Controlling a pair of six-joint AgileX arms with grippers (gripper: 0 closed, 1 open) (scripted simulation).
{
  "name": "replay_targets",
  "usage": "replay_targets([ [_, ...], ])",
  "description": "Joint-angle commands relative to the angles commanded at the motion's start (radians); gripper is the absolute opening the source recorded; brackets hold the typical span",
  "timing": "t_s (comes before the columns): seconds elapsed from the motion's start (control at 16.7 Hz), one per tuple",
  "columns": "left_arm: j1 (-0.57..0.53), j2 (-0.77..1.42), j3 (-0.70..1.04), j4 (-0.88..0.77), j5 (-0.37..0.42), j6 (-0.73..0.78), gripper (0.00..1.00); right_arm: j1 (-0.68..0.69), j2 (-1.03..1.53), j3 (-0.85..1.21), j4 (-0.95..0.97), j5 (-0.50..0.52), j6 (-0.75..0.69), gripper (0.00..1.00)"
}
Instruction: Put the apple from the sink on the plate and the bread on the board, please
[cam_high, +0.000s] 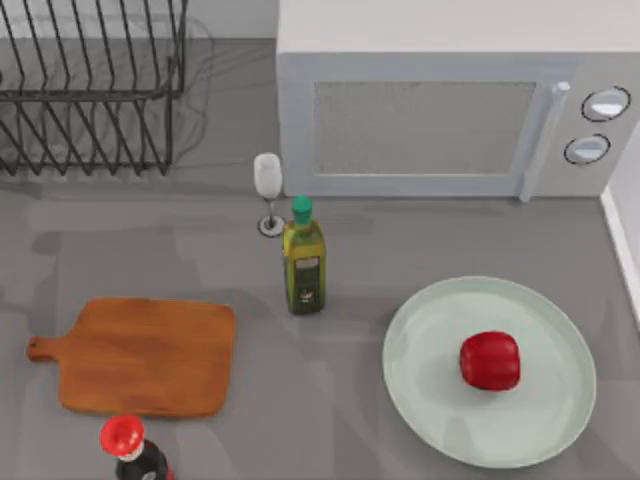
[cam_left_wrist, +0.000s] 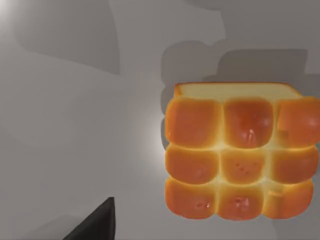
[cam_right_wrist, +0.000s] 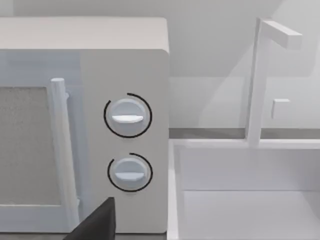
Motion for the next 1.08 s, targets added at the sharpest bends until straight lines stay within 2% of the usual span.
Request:
replay_targets([
  [0.3,-0.003,0.007,-0.016,0.019,0.000,-0.002,1.00,0.000,0.000,0.000,0.000,0.000,0.000,1.00],
  [0.66,0.001,0.096,-0.127,0.230,0.001,0.002,1.00,0.000,0.000,0.000,0.000,0.000,0.000,1.00],
  [0.96,0.002,0.109,-0.143,0.252,0.001,0.003,1.00,0.000,0.000,0.000,0.000,0.000,0.000,1.00],
  [1.08,0.002,0.109,-0.143,0.252,0.001,0.003,0.85,0.000,0.000,0.000,0.000,0.000,0.000,1.00],
])
